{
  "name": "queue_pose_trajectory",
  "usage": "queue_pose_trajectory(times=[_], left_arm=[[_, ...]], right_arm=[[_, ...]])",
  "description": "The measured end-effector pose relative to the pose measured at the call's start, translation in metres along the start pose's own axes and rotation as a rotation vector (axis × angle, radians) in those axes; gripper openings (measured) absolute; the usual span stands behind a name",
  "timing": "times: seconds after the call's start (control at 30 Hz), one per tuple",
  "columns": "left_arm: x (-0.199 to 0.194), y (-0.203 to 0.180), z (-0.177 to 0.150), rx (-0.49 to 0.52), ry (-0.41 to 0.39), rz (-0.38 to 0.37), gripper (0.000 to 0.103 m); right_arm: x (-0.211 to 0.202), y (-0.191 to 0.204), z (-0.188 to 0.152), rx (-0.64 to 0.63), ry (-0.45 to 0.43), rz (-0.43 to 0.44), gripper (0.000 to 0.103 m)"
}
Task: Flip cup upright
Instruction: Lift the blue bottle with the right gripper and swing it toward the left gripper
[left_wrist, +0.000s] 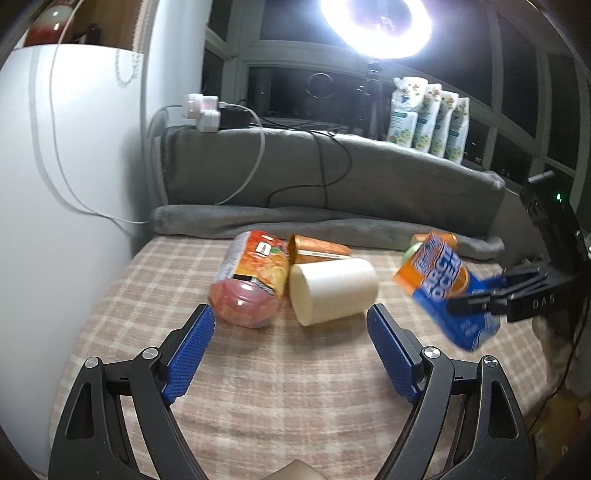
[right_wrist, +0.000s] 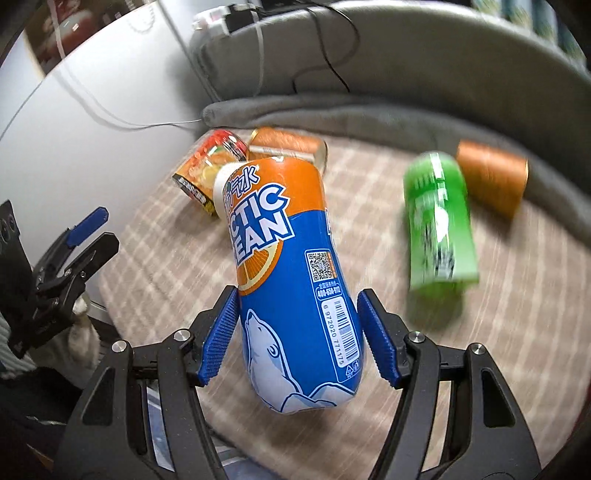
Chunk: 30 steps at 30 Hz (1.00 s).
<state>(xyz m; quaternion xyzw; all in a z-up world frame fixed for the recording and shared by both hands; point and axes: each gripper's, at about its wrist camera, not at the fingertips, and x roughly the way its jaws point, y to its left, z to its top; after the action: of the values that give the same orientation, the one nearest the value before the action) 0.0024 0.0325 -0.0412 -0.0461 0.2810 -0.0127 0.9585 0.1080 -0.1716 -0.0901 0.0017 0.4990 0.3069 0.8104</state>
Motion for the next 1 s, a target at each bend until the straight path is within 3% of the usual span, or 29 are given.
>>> queue_pose_trajectory(times=[0.33, 0.7, 0.83, 1.0], left_arm=[[0.005, -0.026, -0.008, 0.009, 0.056, -0.080, 0.085], [0.010, -0.036, -0.009, 0.010, 0.084, -0.106, 0.085], [0.014, -0.038, -0.010, 0.007, 0.096, -0.111, 0.085], [0.020, -0.040, -0.010, -0.001, 0.119, -0.125, 0.085]], right_arm=[[0.020, -0.021, -0.028, 0.182, 0.042, 0.069, 0.069], [0.024, -0.021, -0.026, 0.190, 0.032, 0.068, 0.072], [0.016, -0.017, -0.024, 0.166, 0.000, 0.068, 0.079], [-0.007, -0.011, -0.024, 0.112, -0.066, 0.024, 0.079]])
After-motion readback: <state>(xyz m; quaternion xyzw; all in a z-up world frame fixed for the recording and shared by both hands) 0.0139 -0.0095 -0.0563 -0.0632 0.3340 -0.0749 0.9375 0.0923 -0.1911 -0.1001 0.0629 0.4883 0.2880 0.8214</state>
